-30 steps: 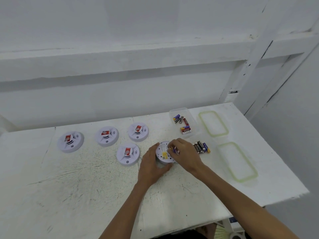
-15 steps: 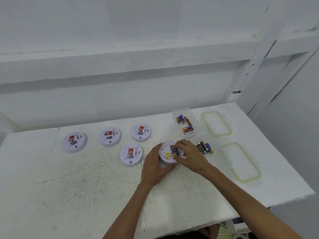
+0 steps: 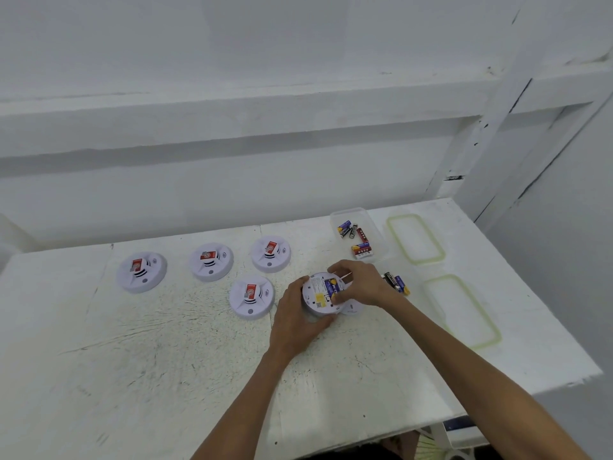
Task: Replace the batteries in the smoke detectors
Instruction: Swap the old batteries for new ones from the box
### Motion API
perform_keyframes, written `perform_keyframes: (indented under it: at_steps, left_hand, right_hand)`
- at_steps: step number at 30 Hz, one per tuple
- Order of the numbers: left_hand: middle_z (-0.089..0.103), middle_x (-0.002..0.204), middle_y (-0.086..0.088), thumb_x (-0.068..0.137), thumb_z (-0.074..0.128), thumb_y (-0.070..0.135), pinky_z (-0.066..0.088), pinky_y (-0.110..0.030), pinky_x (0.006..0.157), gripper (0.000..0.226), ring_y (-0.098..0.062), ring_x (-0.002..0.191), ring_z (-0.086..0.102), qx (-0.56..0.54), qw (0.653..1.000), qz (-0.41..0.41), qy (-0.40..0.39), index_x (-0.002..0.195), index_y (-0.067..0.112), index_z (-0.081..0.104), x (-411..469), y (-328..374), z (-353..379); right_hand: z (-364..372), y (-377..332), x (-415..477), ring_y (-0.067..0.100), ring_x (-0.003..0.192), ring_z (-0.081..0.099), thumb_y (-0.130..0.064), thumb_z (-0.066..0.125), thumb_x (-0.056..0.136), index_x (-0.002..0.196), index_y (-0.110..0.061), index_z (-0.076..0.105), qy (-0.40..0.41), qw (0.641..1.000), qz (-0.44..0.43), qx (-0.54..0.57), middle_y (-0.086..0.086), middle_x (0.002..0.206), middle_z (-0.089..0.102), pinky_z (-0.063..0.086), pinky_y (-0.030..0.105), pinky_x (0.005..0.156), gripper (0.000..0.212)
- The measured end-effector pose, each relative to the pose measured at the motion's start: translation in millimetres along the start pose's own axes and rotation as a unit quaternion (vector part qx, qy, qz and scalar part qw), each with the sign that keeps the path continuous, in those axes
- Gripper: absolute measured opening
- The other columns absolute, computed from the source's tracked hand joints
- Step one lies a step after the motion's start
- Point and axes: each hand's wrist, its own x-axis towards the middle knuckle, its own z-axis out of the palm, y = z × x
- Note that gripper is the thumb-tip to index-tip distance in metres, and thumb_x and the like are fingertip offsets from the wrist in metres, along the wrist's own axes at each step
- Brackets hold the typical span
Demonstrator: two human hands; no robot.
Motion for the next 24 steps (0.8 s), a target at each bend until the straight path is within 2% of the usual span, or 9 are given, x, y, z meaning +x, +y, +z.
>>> perform_keyframes:
  at_steps: [3,8,10,13,15,17,19,20,24]
  left_hand:
    - [0.059,0.134,0.010,0.063,0.076,0.079,0.053,-0.035,0.102,0.099,-0.007,0.121,0.058,-0.012,1.000,-0.007,-0.002,0.142,0.029,0.043,-2,-1,-1]
    - [0.056,0.128,0.023,0.066,0.081,0.071,0.048,-0.015,0.099,0.090,0.004,0.119,0.056,-0.014,1.000,-0.024,-0.002,0.138,0.035,0.043,-1,-1,-3]
    - [0.060,0.128,0.015,0.066,0.086,0.064,0.052,-0.023,0.098,0.088,-0.004,0.118,0.059,-0.016,0.999,-0.032,0.001,0.137,0.031,0.046,-1,-1,-2]
    - [0.061,0.128,0.005,0.067,0.092,0.051,0.056,-0.037,0.097,0.088,-0.012,0.118,0.061,-0.020,0.999,-0.024,0.032,0.138,0.023,0.048,-3,-1,-1]
    - [0.056,0.139,-0.005,0.067,0.091,0.048,0.048,-0.039,0.109,0.097,-0.022,0.129,0.055,-0.003,0.999,-0.019,0.036,0.145,0.014,0.044,-5,-2,1]
    - [0.049,0.148,-0.012,0.067,0.084,0.055,0.034,-0.023,0.116,0.104,-0.024,0.137,0.047,0.013,0.999,-0.024,0.029,0.149,0.008,0.040,-6,1,0]
    - [0.049,0.147,-0.014,0.066,0.082,0.057,0.028,-0.012,0.111,0.106,-0.017,0.135,0.043,0.024,0.999,-0.023,0.035,0.148,0.005,0.040,-6,2,1]
    - [0.050,0.146,-0.014,0.066,0.082,0.057,0.031,-0.014,0.112,0.105,-0.016,0.134,0.043,0.026,0.998,-0.023,0.045,0.147,0.004,0.041,-6,3,0]
    - [0.050,0.149,-0.007,0.067,0.083,0.057,0.043,-0.045,0.115,0.102,-0.021,0.139,0.047,0.007,0.997,-0.027,0.066,0.149,0.017,0.038,-4,2,-1]
  right_hand:
    - [-1,-3,0,0.009,0.090,0.066,-0.022,0.093,0.060,0.121,-0.020,0.064,-0.008,1.000,-0.002,-0.012,-0.004,0.108,0.069,0.055,0.015,0.068,0.067]
    - [-1,-11,5,0.009,0.083,0.066,-0.019,0.093,0.061,0.110,-0.019,0.069,0.001,1.000,0.012,0.006,-0.005,0.096,0.070,0.053,0.016,0.065,0.055]
    - [-1,-13,9,0.007,0.080,0.066,-0.015,0.092,0.061,0.102,-0.017,0.073,0.020,0.999,0.025,0.030,-0.006,0.090,0.072,0.050,0.014,0.061,0.045]
    - [5,-17,12,0.009,0.084,0.067,-0.014,0.084,0.072,0.103,-0.016,0.073,0.025,1.000,0.003,0.013,-0.001,0.096,0.074,0.048,0.011,0.065,0.033]
    - [14,-19,13,0.011,0.086,0.066,-0.013,0.073,0.084,0.107,-0.015,0.071,0.044,0.999,-0.021,-0.016,0.003,0.101,0.074,0.047,0.007,0.068,0.023]
    - [22,-21,13,0.013,0.090,0.066,-0.009,0.063,0.091,0.110,-0.013,0.069,0.073,0.996,-0.041,-0.032,0.004,0.106,0.073,0.050,0.014,0.077,0.020]
    - [25,-24,12,0.019,0.097,0.067,-0.006,0.056,0.094,0.112,-0.010,0.068,0.111,0.991,-0.051,-0.047,0.007,0.109,0.073,0.053,0.026,0.086,0.022]
    - [26,-24,11,0.021,0.100,0.066,-0.005,0.054,0.095,0.114,-0.009,0.067,0.127,0.989,-0.049,-0.059,0.008,0.111,0.072,0.053,0.030,0.089,0.023]
    - [30,-23,-1,0.025,0.111,0.057,-0.005,0.051,0.096,0.128,-0.009,0.055,0.116,0.983,-0.003,-0.143,0.011,0.125,0.058,0.049,0.034,0.089,0.033]
